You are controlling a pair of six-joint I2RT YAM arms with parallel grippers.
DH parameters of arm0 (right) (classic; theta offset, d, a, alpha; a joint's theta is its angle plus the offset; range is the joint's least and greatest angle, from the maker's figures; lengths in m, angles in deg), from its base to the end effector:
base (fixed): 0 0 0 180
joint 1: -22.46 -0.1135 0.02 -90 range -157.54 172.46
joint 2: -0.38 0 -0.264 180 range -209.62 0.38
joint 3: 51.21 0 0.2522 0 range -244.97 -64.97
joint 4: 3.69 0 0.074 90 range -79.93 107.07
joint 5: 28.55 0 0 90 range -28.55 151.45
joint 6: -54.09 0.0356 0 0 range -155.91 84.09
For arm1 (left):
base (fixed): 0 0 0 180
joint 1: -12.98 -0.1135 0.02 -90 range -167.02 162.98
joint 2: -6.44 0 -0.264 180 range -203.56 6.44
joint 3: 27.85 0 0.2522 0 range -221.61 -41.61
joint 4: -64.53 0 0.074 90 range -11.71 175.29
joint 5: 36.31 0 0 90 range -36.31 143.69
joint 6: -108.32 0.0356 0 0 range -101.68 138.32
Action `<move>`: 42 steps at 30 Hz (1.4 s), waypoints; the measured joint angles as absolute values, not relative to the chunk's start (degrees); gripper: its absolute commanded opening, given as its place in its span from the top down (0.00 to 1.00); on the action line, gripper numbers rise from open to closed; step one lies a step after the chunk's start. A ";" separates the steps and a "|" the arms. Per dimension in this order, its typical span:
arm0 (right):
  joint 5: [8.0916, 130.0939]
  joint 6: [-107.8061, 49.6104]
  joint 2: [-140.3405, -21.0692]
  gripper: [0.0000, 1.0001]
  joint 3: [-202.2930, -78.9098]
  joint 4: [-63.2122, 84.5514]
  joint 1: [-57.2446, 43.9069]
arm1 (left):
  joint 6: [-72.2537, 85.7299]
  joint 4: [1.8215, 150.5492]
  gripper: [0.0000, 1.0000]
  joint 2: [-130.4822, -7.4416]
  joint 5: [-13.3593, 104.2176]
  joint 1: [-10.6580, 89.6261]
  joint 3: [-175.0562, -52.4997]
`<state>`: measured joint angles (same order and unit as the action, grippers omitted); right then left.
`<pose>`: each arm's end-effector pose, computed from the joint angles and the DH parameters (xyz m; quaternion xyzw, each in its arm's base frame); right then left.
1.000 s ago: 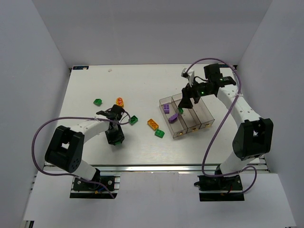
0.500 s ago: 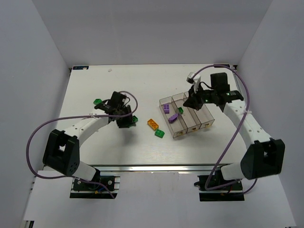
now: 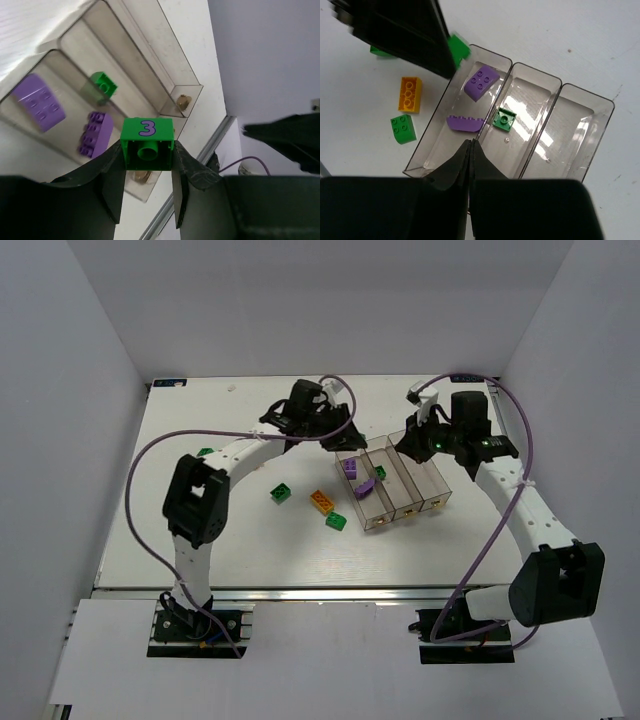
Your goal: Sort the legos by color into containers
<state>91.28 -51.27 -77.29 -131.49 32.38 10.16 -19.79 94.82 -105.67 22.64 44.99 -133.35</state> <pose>0.2923 0.0819 0.3251 -0.3218 0.7972 0.2144 0.4636 0.3748 -0.2559 0.2663 0.0736 0.8671 -0.4434 0.2150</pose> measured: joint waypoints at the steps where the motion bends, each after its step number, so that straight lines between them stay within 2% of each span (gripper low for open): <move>1: 91.04 -51.27 -76.68 1.00 -131.49 32.34 10.21 | -20.45 93.67 0.94 -107.68 21.83 45.56 -134.51; 8: 89.68 -51.31 -72.64 1.00 -128.84 31.68 10.23 | -26.06 88.53 0.83 -118.94 17.16 48.93 -140.74; 10: 89.66 -51.31 -72.31 0.98 -128.01 31.72 10.23 | -26.96 88.49 0.65 -121.04 16.72 49.74 -143.25; 12: 89.66 -51.18 -72.31 0.80 -127.38 31.72 10.23 | -27.61 88.40 0.47 -122.61 16.59 50.37 -145.31; 13: 89.70 -51.25 -72.31 0.73 -127.10 31.79 10.23 | -27.77 88.38 0.41 -122.94 16.63 50.70 -145.62; 14: 89.72 -51.18 -72.31 0.56 -126.99 31.88 10.23 | -27.81 88.51 0.36 -123.00 16.57 50.85 -145.68; 17: 90.36 -51.86 -72.31 0.37 -126.99 32.16 10.23 | -28.20 88.99 0.33 -123.00 16.57 51.38 -145.70; 19: 91.14 -52.60 -72.31 0.32 -126.99 32.40 10.23 | -28.27 89.29 0.33 -123.00 16.61 51.44 -145.70; 22: 93.70 -54.09 -72.31 0.30 -126.99 32.69 10.23 | -28.27 89.91 0.33 -123.00 16.70 51.42 -145.70; 25: 97.42 -56.08 -72.18 0.33 -126.99 33.52 10.23 | -28.29 90.10 0.37 -123.00 16.96 51.14 -145.70; 28: 102.40 -58.83 -71.70 0.46 -126.99 34.91 10.23 | -28.34 90.71 0.60 -122.70 17.72 50.61 -145.70; 29: 103.91 -59.70 -71.48 0.56 -126.99 35.50 10.21 | -28.10 91.37 0.77 -122.33 18.49 50.33 -145.70; 30: 105.59 -61.12 -71.24 0.62 -126.99 36.12 10.16 | -27.81 92.29 0.84 -121.60 19.47 50.02 -145.57; 32: 108.54 -63.46 -70.93 0.69 -126.99 37.45 9.79 | -26.63 93.99 0.93 -118.70 21.79 48.93 -144.00; 34: 109.26 -64.53 -70.91 0.69 -126.99 38.48 8.72 | -25.63 95.17 0.93 -113.41 24.28 47.27 -139.89; 36: 108.85 -65.32 -71.39 0.63 -126.99 39.37 6.54 | -24.73 97.14 0.91 -106.13 27.43 44.73 -134.73; 37: 107.97 -65.78 -71.85 0.58 -126.99 39.70 4.72 | -24.20 97.99 0.87 -101.98 29.07 43.33 -131.93; 38: 107.10 -66.17 -72.48 0.55 -126.99 40.09 2.82 | -23.79 99.11 0.78 -98.39 30.49 42.13 -129.68; 39: 105.68 -66.50 -73.29 0.51 -126.99 40.31 0.70 | -23.24 99.79 0.58 -94.33 32.46 40.60 -127.17; 42: 100.41 -66.09 -76.46 0.39 -126.99 40.01 -5.73 | -22.48 101.93 0.36 -81.87 37.70 37.48 -118.45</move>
<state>100.41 -66.09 -76.46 -126.99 40.01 -5.73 -22.48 101.93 -81.87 37.70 37.48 -118.45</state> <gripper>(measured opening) 0.552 0.531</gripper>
